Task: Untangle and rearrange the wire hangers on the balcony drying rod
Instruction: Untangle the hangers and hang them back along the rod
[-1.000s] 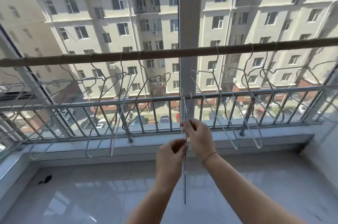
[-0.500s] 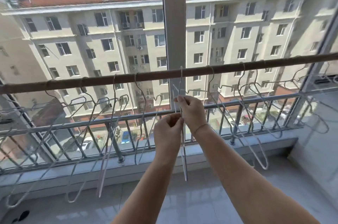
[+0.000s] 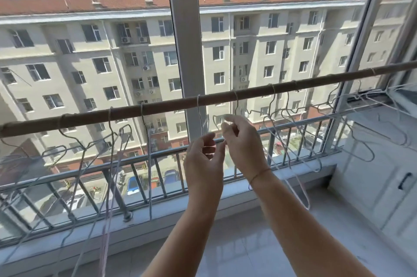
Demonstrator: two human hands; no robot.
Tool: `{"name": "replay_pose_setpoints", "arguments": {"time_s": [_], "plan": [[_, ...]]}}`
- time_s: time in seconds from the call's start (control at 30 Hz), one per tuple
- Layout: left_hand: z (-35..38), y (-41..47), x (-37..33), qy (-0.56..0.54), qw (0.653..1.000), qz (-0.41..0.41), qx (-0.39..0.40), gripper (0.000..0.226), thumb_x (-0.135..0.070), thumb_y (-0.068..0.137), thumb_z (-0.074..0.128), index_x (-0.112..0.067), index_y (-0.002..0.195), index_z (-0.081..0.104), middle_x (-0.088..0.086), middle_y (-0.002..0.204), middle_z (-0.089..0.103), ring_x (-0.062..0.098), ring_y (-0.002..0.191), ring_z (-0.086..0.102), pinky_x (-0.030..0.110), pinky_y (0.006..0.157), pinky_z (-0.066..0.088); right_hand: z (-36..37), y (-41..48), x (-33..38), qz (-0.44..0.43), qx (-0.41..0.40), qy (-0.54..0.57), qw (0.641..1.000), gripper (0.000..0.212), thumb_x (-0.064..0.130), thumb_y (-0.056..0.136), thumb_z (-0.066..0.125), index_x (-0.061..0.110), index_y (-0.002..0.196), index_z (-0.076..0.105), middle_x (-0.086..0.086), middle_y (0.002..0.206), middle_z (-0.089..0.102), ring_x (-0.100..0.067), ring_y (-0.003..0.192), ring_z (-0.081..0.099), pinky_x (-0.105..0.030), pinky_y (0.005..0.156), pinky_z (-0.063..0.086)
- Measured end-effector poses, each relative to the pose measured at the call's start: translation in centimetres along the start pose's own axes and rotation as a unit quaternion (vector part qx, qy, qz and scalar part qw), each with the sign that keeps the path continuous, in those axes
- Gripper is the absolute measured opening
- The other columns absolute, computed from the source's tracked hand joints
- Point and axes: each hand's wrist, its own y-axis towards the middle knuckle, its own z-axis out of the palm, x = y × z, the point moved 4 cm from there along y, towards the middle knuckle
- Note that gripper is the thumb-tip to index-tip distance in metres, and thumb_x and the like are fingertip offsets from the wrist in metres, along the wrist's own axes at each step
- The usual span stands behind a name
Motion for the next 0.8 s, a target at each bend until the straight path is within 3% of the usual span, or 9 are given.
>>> {"name": "replay_pose_setpoints", "arguments": {"time_s": [0.07, 0.23, 0.37, 0.43, 0.53, 0.6, 0.67, 0.8], "plan": [[1.5, -0.3, -1.1, -0.011, 1.000, 0.005, 0.020, 0.022, -0.019, 0.083, 0.068, -0.021, 0.105, 0.064, -0.004, 0.089, 0.066, 0.002, 0.078, 0.061, 0.007, 0.068, 0.044, -2.7, 0.5, 0.0, -0.023, -0.014, -0.018, 0.999, 0.026, 0.019, 0.093, 0.052, 0.010, 0.115, 0.061, 0.010, 0.080, 0.063, 0.003, 0.070, 0.058, -0.007, 0.069, 0.046], [6.9, -1.8, -3.2, -0.030, 0.997, -0.001, 0.076, 0.026, -0.020, 0.084, 0.067, -0.018, 0.110, 0.064, -0.003, 0.094, 0.068, 0.004, 0.084, 0.063, 0.007, 0.075, 0.047, -9.7, 2.7, -3.3, -0.011, -0.059, -0.087, 0.994, 0.022, 0.018, 0.091, 0.055, 0.010, 0.110, 0.063, -0.001, 0.085, 0.066, 0.002, 0.069, 0.056, -0.003, 0.061, 0.042], [12.2, -2.7, -4.5, -0.022, 0.994, -0.001, 0.110, 0.031, -0.024, 0.085, 0.065, -0.018, 0.115, 0.061, -0.010, 0.095, 0.065, 0.001, 0.085, 0.061, 0.002, 0.071, 0.044, -13.4, 4.8, -7.3, 0.023, -0.057, -0.138, 0.988, 0.025, 0.017, 0.091, 0.055, 0.006, 0.111, 0.063, -0.014, 0.100, 0.068, -0.021, 0.089, 0.062, -0.025, 0.078, 0.049], [15.0, -2.9, -4.6, 0.019, 0.991, -0.005, 0.131, 0.033, -0.025, 0.087, 0.063, -0.018, 0.118, 0.059, -0.010, 0.097, 0.062, 0.003, 0.086, 0.059, 0.004, 0.067, 0.042, -14.4, 5.8, -9.4, 0.049, -0.029, -0.153, 0.987, 0.025, 0.016, 0.088, 0.057, 0.004, 0.109, 0.064, -0.016, 0.099, 0.067, -0.026, 0.090, 0.062, -0.026, 0.076, 0.047], [18.3, -3.1, -4.0, 0.092, 0.986, -0.030, 0.135, 0.037, -0.022, 0.091, 0.055, -0.016, 0.127, 0.053, -0.001, 0.110, 0.062, 0.013, 0.099, 0.057, 0.016, 0.076, 0.043, -14.6, 7.0, -12.0, 0.066, 0.043, -0.170, 0.982, 0.026, 0.020, 0.084, 0.061, 0.004, 0.103, 0.066, -0.014, 0.093, 0.067, -0.027, 0.088, 0.063, -0.024, 0.073, 0.042], [20.0, -3.0, -3.4, 0.109, 0.983, -0.066, 0.134, 0.042, -0.019, 0.092, 0.050, -0.014, 0.134, 0.047, 0.008, 0.124, 0.060, 0.023, 0.114, 0.054, 0.031, 0.094, 0.042, -14.5, 7.7, -13.0, 0.065, 0.079, -0.174, 0.979, 0.027, 0.024, 0.083, 0.063, 0.006, 0.103, 0.067, -0.012, 0.095, 0.069, -0.026, 0.092, 0.063, -0.029, 0.081, 0.046], [21.4, -3.1, -2.7, 0.119, 0.976, -0.108, 0.144, 0.041, -0.019, 0.092, 0.049, -0.011, 0.132, 0.047, 0.013, 0.128, 0.058, 0.028, 0.118, 0.053, 0.039, 0.099, 0.043, -14.5, 8.3, -13.7, 0.069, 0.096, -0.159, 0.980, 0.029, 0.025, 0.083, 0.064, 0.007, 0.106, 0.067, -0.010, 0.099, 0.069, -0.025, 0.095, 0.063, -0.036, 0.089, 0.049], [22.8, -2.8, -1.2, 0.117, 0.973, -0.154, 0.126, 0.019, -0.020, 0.087, 0.057, -0.009, 0.102, 0.061, 0.006, 0.096, 0.068, 0.022, 0.089, 0.062, 0.033, 0.073, 0.047, -13.7, 9.4, -14.7, 0.088, 0.129, -0.088, 0.984, 0.021, 0.018, 0.083, 0.066, 0.003, 0.097, 0.069, -0.010, 0.088, 0.068, -0.022, 0.084, 0.062, -0.029, 0.080, 0.048]]}}
